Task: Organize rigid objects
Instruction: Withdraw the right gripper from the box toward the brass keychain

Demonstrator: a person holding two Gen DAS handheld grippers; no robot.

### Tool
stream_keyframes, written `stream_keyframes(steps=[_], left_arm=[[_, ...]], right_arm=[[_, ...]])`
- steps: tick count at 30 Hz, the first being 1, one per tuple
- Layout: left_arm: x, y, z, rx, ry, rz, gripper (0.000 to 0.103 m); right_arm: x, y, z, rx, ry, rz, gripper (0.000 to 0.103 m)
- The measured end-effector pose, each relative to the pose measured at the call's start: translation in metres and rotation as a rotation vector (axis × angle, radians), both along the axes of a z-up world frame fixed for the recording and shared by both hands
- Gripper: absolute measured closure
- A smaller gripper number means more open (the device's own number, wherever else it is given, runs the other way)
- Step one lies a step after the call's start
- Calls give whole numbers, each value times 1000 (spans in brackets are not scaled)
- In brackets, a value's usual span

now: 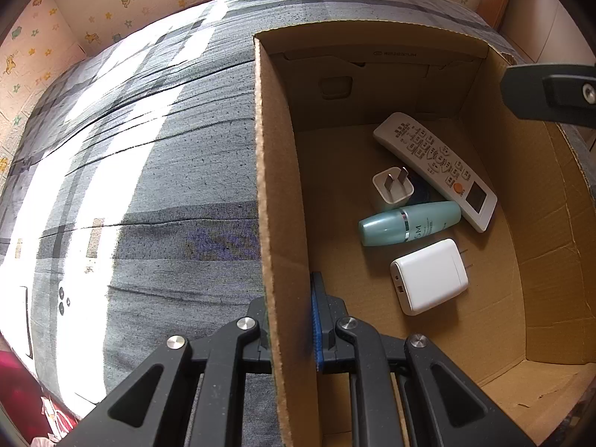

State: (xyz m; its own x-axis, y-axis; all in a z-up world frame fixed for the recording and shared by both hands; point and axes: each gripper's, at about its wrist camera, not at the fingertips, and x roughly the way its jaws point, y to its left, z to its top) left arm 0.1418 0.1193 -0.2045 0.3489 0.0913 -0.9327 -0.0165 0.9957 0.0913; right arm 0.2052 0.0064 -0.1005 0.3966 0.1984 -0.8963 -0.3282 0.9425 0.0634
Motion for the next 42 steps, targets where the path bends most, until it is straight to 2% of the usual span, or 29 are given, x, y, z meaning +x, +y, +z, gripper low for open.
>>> stream_keyframes(steps=[3,15,23,30,42], left_arm=[[0,0,0,1,0,0,90],[0,-1,-1,5,0,-2,90],[0,0,-1,3,0,-3,90],[0,1,-1,1,-1,-2,90],[-1,0,-1,8,-1,-3,90]], right_arm=[[-2,-9,8,-2,-14,-15,5],[-13,-60,25,-6,-38,-74,5],[-22,-105,26,-29,-45,-140,5],[-32,-142,10,-35,-29,-198,5],[-57,-175,-52,-68,25,-228,5]])
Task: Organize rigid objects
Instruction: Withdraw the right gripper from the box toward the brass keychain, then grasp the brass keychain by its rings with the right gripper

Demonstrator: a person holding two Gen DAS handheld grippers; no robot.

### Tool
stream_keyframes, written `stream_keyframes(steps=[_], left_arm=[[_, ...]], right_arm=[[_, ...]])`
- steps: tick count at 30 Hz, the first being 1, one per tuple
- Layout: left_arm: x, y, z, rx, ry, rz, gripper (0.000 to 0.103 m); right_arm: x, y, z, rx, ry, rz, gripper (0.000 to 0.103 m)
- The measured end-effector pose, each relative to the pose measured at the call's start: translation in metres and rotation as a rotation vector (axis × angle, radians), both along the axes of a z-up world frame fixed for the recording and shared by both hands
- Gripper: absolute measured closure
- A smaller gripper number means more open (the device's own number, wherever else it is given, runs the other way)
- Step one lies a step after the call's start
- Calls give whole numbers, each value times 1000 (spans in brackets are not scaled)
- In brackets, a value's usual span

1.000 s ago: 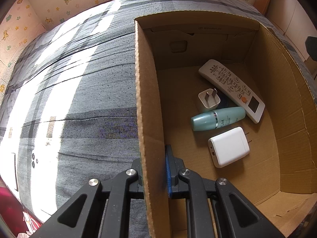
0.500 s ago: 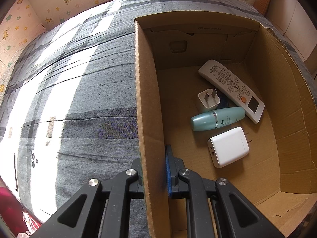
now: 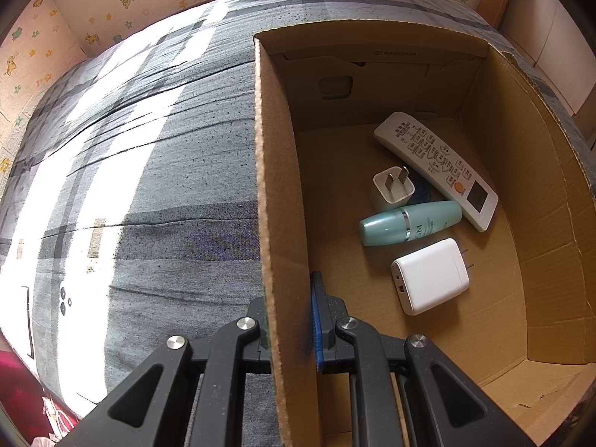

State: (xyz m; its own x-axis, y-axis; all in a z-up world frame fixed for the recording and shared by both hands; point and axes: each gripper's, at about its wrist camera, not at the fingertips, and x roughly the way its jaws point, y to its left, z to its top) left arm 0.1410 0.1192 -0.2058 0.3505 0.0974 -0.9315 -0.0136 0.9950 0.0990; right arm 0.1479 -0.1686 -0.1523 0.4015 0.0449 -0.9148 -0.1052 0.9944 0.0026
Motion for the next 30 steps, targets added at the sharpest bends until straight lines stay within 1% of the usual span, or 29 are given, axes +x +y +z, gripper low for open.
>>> stream_keyframes(steps=[9,22,30], left_arm=[[0,0,-1,2,0,-2,90],[0,-2,-1,11,2,-4,90],[0,-3,-2,17,2,-6,90]], right_arm=[[-12,-7,-41,-1,58,-8,5],[-16,4,-76,-28,100,13,6],[-13,16,-89,-57,100,15,14]])
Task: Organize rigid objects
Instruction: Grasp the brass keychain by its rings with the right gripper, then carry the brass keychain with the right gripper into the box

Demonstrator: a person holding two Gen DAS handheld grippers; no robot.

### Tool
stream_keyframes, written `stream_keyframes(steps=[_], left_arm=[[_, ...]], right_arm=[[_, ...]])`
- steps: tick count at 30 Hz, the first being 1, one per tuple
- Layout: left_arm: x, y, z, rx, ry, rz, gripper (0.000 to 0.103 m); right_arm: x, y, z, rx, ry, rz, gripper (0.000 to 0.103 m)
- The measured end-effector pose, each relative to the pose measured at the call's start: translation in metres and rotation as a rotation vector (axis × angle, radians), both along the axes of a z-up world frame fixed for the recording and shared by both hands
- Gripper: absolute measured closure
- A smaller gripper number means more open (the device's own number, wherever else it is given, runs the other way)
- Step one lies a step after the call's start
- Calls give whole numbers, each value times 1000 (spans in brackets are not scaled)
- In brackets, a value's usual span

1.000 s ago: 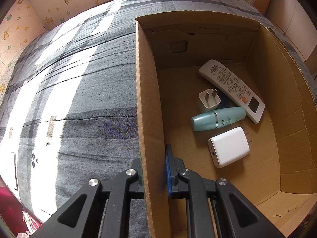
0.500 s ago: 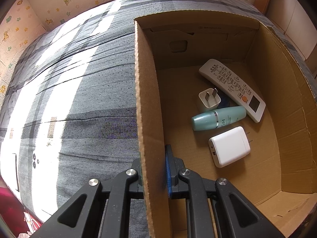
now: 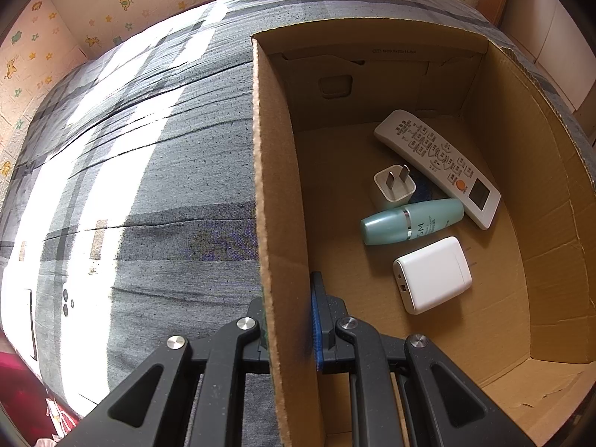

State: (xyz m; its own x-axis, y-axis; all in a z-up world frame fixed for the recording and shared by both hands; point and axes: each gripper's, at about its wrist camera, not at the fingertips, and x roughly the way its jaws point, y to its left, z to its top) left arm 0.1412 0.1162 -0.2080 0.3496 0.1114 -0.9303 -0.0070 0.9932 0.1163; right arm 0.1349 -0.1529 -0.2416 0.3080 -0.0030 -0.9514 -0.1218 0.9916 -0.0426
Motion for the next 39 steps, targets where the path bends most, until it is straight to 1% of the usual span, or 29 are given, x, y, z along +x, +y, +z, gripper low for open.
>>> stream_keyframes(steps=[5,6,7,8,9,10,11,12,15,19,21,24,28,33,39], left_arm=[[0,-1,0,2,0,-1,90],[0,-1,0,1,-1,0,90],[0,-1,0,1,-2,0,90],[0,-2,1,1,-1,0,90],[0,-2,1,2,-1,0,90],[0,-2,1,3,0,-1,90],[0,-2,1,4,0,-1,90],[0,-3,1,5,1,-1,90],[-1,-3,1,2,-1,0,90],[-1,-2,1,2,-1,1,90],[-1,-2,1,2,-1,1,90],[-1,-2,1,0,-1,2,90],[0,-2,0,2,0,1,90],[0,-3,0,2,0,0,90],[0,-2,1,0,-1,0,90]], right_arm=[[2,6,-7,-11,5,0,14],[2,7,-6,-10,4,-2,17],[2,8,-5,-7,-1,-6,27],[1,8,-2,-2,-10,-11,34],[-2,5,2,2,-16,-11,50],[-3,6,4,1,-18,-5,69],[-2,7,5,2,-14,7,79],[-4,8,5,2,-15,13,83],[-10,7,7,14,-18,27,83],[-12,-3,13,46,-4,0,83],[-13,-6,22,56,-8,-1,84],[-15,-11,34,73,-23,-4,91],[-16,-11,44,63,-41,-6,91],[-19,-16,61,88,-57,-17,91],[-16,-21,74,90,-78,-14,91]])
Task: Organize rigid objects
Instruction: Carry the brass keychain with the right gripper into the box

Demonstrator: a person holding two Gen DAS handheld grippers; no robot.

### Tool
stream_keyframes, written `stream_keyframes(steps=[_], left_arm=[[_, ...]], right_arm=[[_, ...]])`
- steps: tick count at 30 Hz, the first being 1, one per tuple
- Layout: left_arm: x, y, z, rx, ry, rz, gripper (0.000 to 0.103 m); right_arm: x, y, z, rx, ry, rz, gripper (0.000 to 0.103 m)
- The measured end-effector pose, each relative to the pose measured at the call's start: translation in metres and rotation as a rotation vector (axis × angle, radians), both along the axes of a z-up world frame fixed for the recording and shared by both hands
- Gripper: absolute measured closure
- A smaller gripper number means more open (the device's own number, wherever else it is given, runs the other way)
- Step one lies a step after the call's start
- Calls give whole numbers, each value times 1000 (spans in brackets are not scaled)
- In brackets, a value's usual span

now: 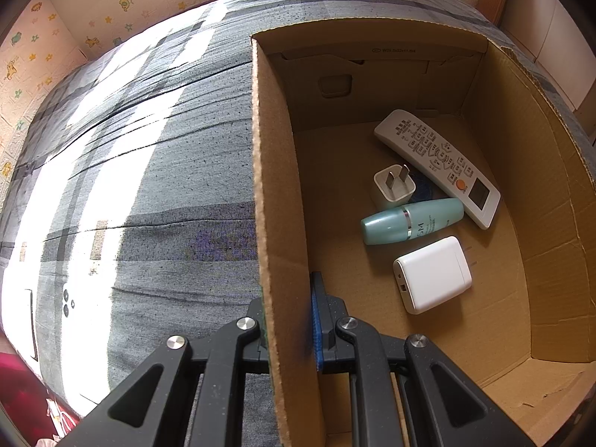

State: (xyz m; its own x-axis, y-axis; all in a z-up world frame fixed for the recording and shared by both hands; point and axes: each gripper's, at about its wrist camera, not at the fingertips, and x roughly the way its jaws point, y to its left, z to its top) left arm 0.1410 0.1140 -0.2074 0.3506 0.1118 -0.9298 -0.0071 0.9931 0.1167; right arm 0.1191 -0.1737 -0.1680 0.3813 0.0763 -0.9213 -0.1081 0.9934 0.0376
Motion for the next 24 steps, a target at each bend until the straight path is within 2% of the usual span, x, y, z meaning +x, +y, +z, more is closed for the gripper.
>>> stream_keyframes(steps=[24], left_arm=[[0,2,0,-5,1,1,90]], right_arm=[[8,16,102,1,-196,56,91]])
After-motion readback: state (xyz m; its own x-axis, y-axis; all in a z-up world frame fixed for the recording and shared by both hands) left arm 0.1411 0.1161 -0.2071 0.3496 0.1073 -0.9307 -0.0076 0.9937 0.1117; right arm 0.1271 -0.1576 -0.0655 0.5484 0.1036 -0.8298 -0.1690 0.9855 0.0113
